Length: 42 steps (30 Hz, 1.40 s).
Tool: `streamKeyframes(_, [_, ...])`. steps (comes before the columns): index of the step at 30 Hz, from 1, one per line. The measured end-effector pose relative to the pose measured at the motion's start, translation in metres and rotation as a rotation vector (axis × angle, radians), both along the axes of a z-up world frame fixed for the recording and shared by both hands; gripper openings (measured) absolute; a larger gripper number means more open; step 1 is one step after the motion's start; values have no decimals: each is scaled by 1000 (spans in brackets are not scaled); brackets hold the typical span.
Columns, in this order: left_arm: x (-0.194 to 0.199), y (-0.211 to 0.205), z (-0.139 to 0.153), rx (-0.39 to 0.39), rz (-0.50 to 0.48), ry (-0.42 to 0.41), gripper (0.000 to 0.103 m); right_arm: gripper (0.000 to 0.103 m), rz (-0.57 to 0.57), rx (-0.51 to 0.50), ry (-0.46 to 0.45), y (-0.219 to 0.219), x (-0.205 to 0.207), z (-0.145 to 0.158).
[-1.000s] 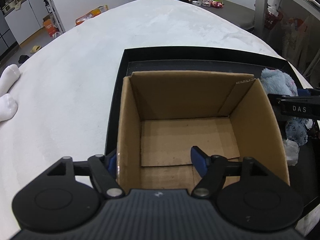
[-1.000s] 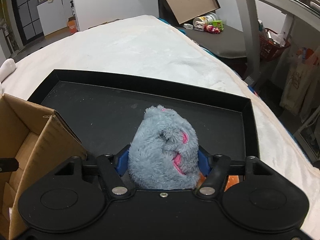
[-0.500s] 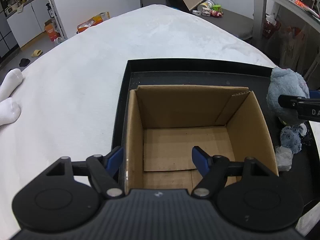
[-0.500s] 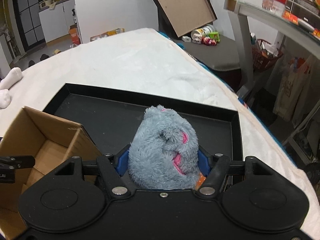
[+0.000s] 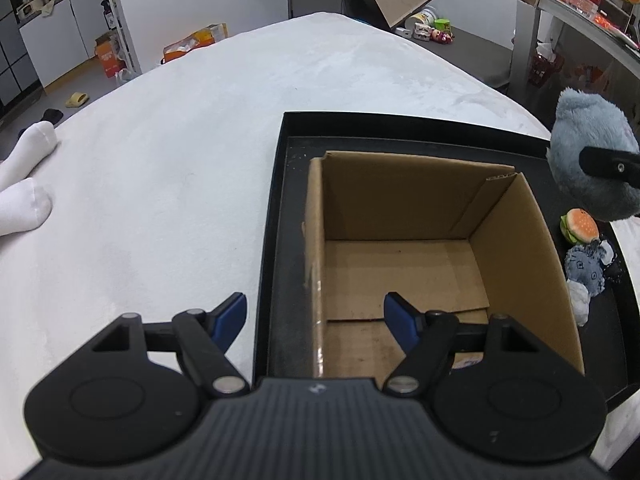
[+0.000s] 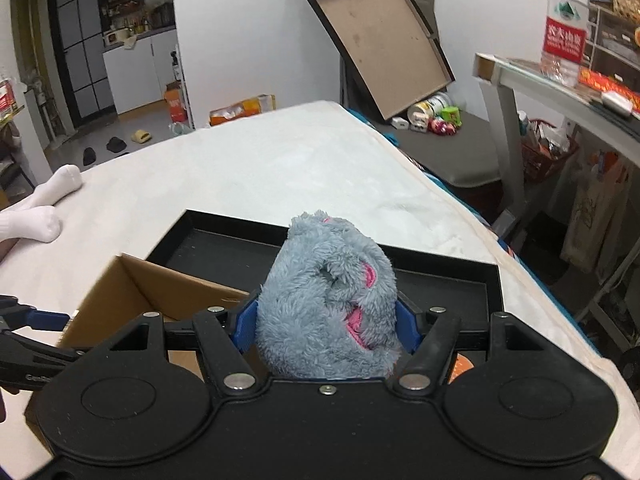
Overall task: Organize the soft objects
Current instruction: 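Carry the grey plush mouse with the right tool and release it into the cardboard box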
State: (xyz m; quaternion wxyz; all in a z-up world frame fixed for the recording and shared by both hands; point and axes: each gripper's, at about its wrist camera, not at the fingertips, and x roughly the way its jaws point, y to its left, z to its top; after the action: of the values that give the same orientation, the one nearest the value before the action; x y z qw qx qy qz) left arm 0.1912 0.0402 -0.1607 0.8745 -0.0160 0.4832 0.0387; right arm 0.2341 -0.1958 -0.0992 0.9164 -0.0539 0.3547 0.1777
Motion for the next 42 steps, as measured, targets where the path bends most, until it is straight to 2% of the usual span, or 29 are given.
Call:
streamKeyframes(12, [-22, 15, -5, -45, -6, -21, 73, 65, 38, 31, -36, 26, -17, 13])
streamKeyframes(18, [-34, 25, -6, -86, 9, -31, 68, 65, 76, 48, -22, 44, -22, 11])
streamKeyframes(21, [-38, 29, -6, -120, 5, -42, 58, 65, 95, 43, -13, 55, -25, 8])
streamKeyframes(23, [-39, 32, -7, -134, 13, -44, 40, 66, 112, 44, -5, 62, -27, 6])
streamKeyframes(26, [-42, 36, -9, -170, 22, -41, 21, 66, 129, 52, 4, 71, -30, 5])
streamKeyframes(28, [-42, 38, -11, -207, 21, -36, 15, 67, 150, 82, 22, 77, -30, 5])
streamKeyframes(30, [-41, 39, -12, -233, 20, -35, 15, 73, 188, 136, 50, 80, -30, 6])
streamKeyframes(32, [-41, 38, -13, -237, 20, -39, 15, 85, 198, 154, 62, 84, -30, 8])
streamKeyframes(42, [-47, 37, -9, -236, 19, -47, 15, 85, 172, 103, 51, 70, -43, 8])
